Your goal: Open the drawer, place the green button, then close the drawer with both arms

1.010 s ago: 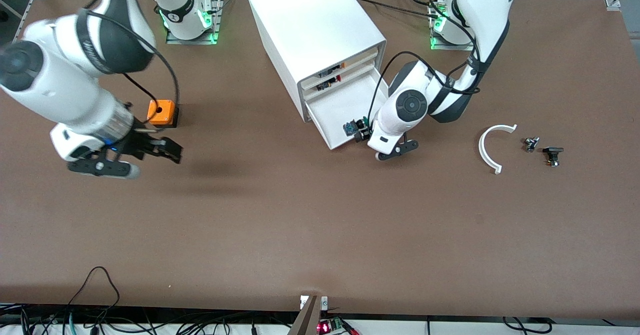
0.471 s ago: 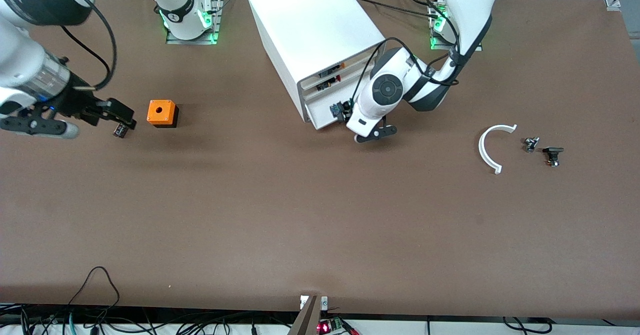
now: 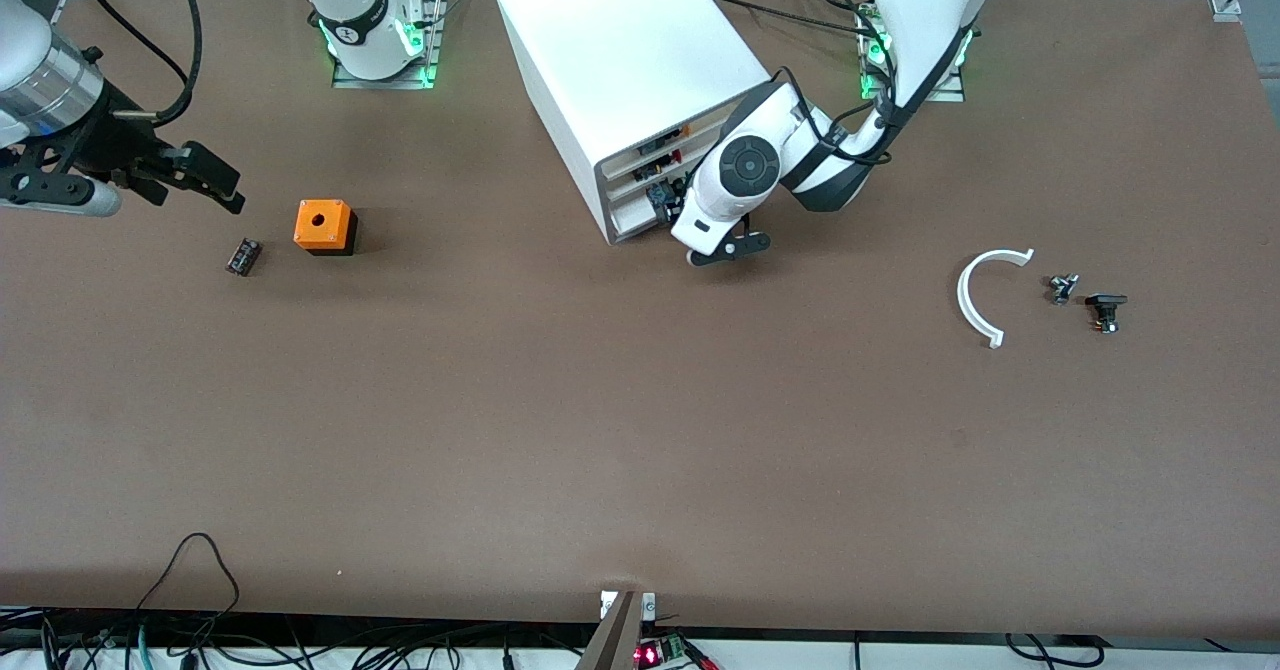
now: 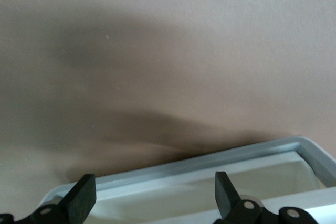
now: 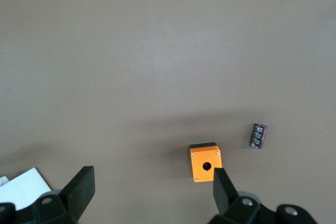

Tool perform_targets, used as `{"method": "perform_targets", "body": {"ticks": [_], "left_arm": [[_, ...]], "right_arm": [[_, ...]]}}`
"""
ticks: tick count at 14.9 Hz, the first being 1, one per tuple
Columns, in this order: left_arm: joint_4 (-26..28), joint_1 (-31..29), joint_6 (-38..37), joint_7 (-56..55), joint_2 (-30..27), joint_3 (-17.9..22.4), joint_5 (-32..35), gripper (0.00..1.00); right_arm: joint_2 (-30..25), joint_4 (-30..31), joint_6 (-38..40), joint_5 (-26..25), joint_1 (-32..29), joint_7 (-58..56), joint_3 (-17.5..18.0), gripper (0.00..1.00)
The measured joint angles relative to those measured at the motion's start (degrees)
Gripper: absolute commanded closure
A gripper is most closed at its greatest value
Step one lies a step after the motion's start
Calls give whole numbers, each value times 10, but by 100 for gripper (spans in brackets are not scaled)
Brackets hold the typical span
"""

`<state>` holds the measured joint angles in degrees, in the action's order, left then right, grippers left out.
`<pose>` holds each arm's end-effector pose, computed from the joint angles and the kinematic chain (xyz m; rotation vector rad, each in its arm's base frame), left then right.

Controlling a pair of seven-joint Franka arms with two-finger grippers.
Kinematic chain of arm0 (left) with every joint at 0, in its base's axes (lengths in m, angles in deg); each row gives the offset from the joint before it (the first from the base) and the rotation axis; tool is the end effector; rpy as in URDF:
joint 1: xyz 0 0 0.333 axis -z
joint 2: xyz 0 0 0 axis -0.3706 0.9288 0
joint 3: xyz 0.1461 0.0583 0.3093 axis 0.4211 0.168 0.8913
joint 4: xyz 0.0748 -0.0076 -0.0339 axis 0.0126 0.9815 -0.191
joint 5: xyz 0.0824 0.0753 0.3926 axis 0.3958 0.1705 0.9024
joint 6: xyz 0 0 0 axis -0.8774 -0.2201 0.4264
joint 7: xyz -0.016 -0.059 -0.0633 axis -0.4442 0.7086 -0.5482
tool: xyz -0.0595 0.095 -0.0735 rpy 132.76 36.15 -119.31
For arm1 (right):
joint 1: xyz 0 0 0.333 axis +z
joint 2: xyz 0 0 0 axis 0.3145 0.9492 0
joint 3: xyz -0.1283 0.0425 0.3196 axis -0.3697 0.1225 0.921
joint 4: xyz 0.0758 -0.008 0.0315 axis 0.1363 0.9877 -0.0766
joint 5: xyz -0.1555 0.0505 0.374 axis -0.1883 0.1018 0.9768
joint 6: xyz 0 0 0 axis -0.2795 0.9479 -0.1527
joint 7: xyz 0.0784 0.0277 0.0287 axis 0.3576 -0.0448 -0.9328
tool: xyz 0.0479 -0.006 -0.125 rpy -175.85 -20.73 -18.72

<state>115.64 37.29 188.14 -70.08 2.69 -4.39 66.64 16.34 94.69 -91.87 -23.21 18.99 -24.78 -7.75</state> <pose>0.4353 -0.4322 0.2103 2.9834 0.4417 -0.5190 0.5438 0.0446 0.5769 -3.1115 0.1930 -0.0872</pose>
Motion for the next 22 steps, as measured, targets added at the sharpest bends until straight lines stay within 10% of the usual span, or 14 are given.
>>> {"method": "perform_targets", "body": {"ticks": [11,22], "left_arm": [[-22,-17,-29,-4,-3,-18,-13,0],[-296,-204,-409,314,-47,-14,67,0]], "right_arm": [[14,-49,46,-16,0,-11,8,0],[35,-98,61,-16,0,-12,8,0]]}}
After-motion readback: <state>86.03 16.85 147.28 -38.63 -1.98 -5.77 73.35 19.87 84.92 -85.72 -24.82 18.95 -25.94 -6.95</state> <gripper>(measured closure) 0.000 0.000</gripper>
